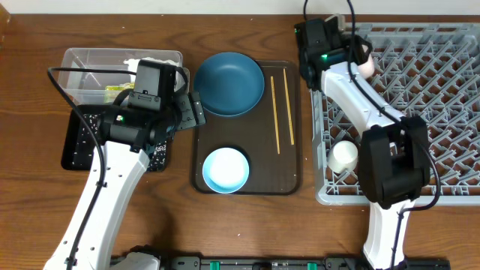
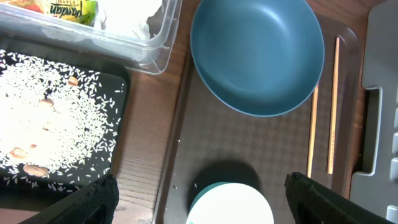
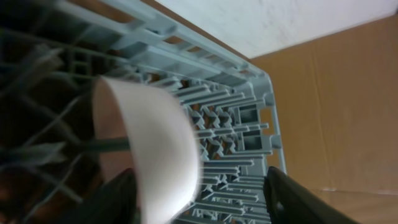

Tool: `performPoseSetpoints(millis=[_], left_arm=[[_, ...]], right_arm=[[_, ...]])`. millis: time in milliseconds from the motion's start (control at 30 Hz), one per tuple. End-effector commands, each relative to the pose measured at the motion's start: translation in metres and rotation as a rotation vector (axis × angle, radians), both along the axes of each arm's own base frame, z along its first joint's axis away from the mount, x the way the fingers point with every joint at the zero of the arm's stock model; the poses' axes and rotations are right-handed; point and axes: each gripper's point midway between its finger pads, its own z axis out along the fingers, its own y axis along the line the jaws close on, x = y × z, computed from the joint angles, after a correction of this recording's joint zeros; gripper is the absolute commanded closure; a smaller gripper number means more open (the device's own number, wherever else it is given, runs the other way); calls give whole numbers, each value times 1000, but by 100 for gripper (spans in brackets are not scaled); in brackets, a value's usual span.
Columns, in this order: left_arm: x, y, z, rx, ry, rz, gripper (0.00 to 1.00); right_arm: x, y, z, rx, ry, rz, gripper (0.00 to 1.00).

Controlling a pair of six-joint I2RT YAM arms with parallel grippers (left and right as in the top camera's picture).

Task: Sort waste into correct bins and load items into the dishwasher rack
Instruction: 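Lift pink bowl into the dish rack and release with right gripper, then reach right gripper to light blue bowl and grasp its rim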

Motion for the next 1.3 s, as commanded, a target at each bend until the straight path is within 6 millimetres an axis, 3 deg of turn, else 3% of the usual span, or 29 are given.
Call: performPoseSetpoints(millis=[0,133,300,367,433,600,700,733,967,1067,1267], left_arm=[[1,2,1,7,-4,0,12],[1,2,1,7,-4,0,12],[1,2,1,7,-4,0,12],[1,2,1,7,-4,0,12],[1,2,1,7,-4,0,12],[1,2,1,7,-4,0,12],[1,2,1,7,-4,0,12],[1,2,1,7,-4,0,12],[1,2,1,7,-4,0,12],[1,2,1,7,-4,0,12],[1,2,1,7,-4,0,12]], right_arm=[[-2,14,-4,-8,7,23,29],[-4,26,6,14,-31,36,17],[-8,47,36,124,-85,105,12],[-15,73,34,256,-29,208,12],[-31,111,25,443,74,338,12],[-103,226,8,1069,408,608,3],[-136,260,-6,1262,557,601,15],[-144,265,-17,1278,593,559,23],[-199,288,-87,1251,785,400,33],[-219,290,-104,1222,840,377,39],[-238,275,-127,1151,868,292,49]])
